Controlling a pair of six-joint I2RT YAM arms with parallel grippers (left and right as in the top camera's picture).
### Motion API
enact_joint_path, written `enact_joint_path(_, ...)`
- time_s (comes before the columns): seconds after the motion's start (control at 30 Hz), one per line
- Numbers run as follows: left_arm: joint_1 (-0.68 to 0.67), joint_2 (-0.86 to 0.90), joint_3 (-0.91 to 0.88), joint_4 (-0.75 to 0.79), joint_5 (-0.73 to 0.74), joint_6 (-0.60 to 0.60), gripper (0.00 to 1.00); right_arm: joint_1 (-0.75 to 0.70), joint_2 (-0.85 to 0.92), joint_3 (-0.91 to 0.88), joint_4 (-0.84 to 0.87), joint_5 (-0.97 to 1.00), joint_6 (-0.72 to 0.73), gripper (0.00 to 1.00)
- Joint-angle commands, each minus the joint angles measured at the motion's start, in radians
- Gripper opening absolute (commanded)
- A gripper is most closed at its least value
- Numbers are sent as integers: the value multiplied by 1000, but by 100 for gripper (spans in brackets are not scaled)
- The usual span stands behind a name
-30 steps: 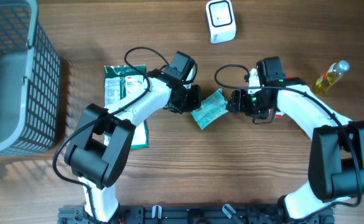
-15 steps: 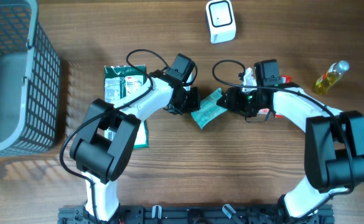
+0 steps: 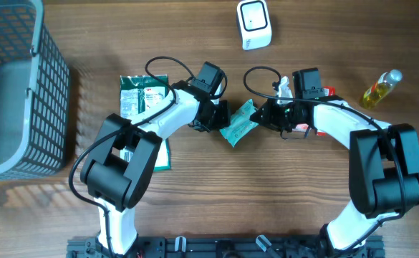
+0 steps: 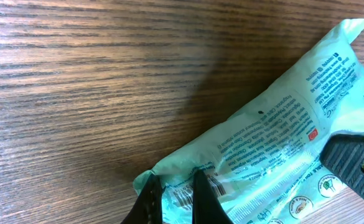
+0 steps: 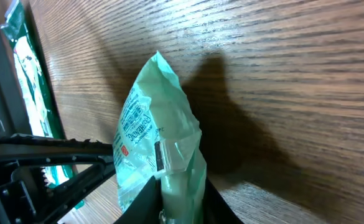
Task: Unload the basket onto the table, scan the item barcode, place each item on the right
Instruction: 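Return the right gripper to the pouch and grasp its edge, then lift the light green pouch up toward the scanner with the right gripper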
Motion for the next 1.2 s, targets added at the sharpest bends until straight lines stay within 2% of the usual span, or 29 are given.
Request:
enact_joint_path(0.0,0,29,-9,-12,-43,16,4,5,20,-10,5,-34,-8,11)
enact_joint_path(0.07,19,-30,14,-20,-125,16,4,5,20,-10,6,-34,-8,7)
enact_joint_path(0.27,125,-234,32,-31,-378,16,4,5,19,-10,4,21,-3,9)
enact_joint_path(0.3,153,-245,32,-34,-409,16,4,5,19,-10,2,13,-4,4)
enact_joint_path(0.33,182,-246,32,-34,-412,16,6,5,19,-10,4,-2,-8,4)
enact_joint_path(0.4,232,-246,32,-44,-411,16,14,-2,14,-1,8,-100,-125,4)
enact_joint_path(0.5,322,-246,32,-71,-411,16,27,-80,-63,7,-30,-430,-310,4)
enact_joint_path(0.57,359,-246,32,-90,-411,16,27,-121,-105,7,-132,-536,-450,4)
enact_joint_path(0.67,404,-246,32,-102,-410,49,25,-139,-160,7,-344,-566,-695,4)
enact_joint_path(0.7,418,-246,32,-99,-402,95,31,-139,-180,7,-428,-566,-789,4)
enact_joint_path(0.77,438,-246,32,-90,-335,216,51,-139,-202,8,-508,-566,-869,4)
enact_joint_path(0.87,453,-246,32,-92,-324,248,100,-139,-219,9,-528,-566,-894,4)
enact_joint_path(1.07,453,-246,32,-91,-324,248,100,-139,-219,13,-519,-563,-891,4)
enact_joint_path(1.17,453,-246,32,-91,-324,248,100,-126,-220,121,-563,-391,-712,4)
